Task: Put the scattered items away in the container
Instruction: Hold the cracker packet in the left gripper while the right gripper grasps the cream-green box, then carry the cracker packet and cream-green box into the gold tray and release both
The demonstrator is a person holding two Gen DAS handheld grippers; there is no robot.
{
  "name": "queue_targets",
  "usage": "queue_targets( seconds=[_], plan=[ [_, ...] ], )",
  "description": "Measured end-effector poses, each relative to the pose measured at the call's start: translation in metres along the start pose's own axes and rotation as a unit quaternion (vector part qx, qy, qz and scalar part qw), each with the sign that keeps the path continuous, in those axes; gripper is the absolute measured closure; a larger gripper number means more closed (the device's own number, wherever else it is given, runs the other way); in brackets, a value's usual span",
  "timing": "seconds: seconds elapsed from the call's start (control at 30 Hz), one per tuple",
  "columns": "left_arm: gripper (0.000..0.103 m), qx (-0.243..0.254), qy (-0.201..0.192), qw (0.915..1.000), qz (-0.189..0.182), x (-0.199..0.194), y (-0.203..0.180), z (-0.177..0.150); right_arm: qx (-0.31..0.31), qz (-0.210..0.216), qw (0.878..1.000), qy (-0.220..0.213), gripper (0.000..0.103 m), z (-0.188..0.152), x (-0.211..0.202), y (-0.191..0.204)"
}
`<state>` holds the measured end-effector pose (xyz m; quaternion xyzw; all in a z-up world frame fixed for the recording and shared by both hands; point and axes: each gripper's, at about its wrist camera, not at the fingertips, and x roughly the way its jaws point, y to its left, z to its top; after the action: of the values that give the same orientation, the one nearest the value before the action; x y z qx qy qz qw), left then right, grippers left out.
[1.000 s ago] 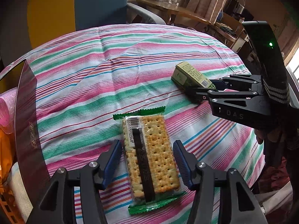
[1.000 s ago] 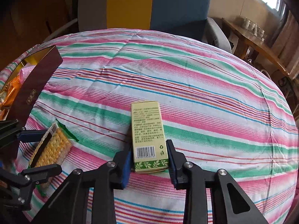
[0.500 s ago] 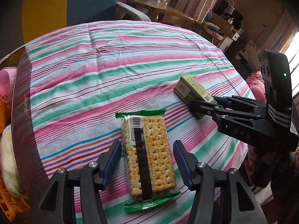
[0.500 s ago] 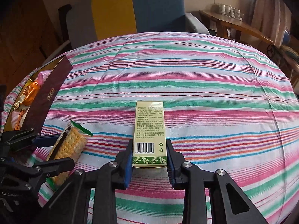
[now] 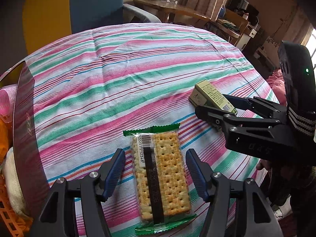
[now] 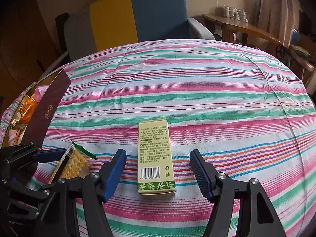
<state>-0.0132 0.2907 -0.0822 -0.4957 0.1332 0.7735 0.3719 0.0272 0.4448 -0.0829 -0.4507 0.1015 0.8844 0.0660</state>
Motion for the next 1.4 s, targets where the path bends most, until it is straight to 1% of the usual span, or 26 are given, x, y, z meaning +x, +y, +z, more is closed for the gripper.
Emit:
queue_targets(
  seconds=[0.07,0.1,0.17,0.2,0.23,0.37,0.47,0.6,0.7,0.83,0.9,1.03,1.2,1.23,1.3,1.4],
  plan=[
    [0.046,0.005,-0.001,1.0,0.006,0.001,-0.002,0.0,-0.01,-0.006,1.0,0.0,0.044,0.0,0.001,0.003],
    [0.048,0.005,-0.002,0.9999,0.009,0.001,-0.002,0.0,-0.015,-0.01,1.0,0.0,0.05,-0.001,0.001,0.004],
    [0.049,0.001,-0.004,1.0,0.008,0.0,0.0,-0.001,-0.024,-0.017,1.0,0.0,0.061,-0.003,0.001,0.006],
    [0.05,-0.001,-0.005,1.0,0.007,-0.001,0.0,-0.002,-0.025,-0.018,1.0,0.0,0.071,-0.004,0.0,0.007],
    [0.05,-0.002,-0.005,1.0,0.005,-0.002,0.0,-0.003,-0.025,-0.019,0.999,0.0,0.072,-0.006,-0.001,0.008],
    [0.051,-0.008,-0.009,0.9999,-0.012,-0.008,0.0,-0.012,-0.027,-0.016,1.0,0.0,0.073,-0.015,-0.008,0.014],
    [0.051,-0.018,-0.011,0.9993,-0.03,-0.016,0.001,-0.02,-0.008,0.01,1.0,-0.001,0.073,-0.025,-0.015,0.02],
    [0.051,-0.024,-0.019,0.9986,-0.042,-0.03,0.004,-0.029,0.022,0.048,0.999,-0.002,0.073,-0.036,-0.023,0.028],
    [0.052,-0.029,-0.036,0.998,-0.043,-0.046,0.008,-0.032,0.036,0.071,0.997,-0.003,0.073,-0.039,-0.027,0.035],
    [0.053,-0.04,-0.07,0.9962,-0.034,-0.074,0.021,-0.035,0.024,0.093,0.995,-0.017,0.073,-0.03,-0.038,0.058],
    [0.054,-0.056,-0.089,0.994,-0.03,-0.09,0.033,-0.037,0.018,0.104,0.994,-0.025,0.073,-0.025,-0.044,0.07],
    [0.055,-0.091,-0.127,0.9877,-0.012,-0.124,0.062,-0.042,-0.014,0.136,0.99,-0.043,0.073,-0.001,-0.054,0.109],
    [0.055,-0.149,-0.166,0.9748,0.006,-0.161,0.112,-0.05,-0.058,0.189,0.979,-0.055,0.073,0.028,-0.058,0.172],
    [0.055,-0.153,-0.171,0.9732,0.019,-0.165,0.121,-0.051,-0.069,0.196,0.977,-0.055,0.073,0.032,-0.056,0.186],
    [0.055,-0.165,-0.175,0.9703,0.026,-0.17,0.137,-0.054,-0.089,0.205,0.973,-0.051,0.073,0.039,-0.05,0.213],
    [0.055,-0.174,-0.181,0.9668,0.048,-0.175,0.155,-0.058,-0.101,0.213,0.971,-0.039,0.073,0.047,-0.036,0.242]
  ],
)
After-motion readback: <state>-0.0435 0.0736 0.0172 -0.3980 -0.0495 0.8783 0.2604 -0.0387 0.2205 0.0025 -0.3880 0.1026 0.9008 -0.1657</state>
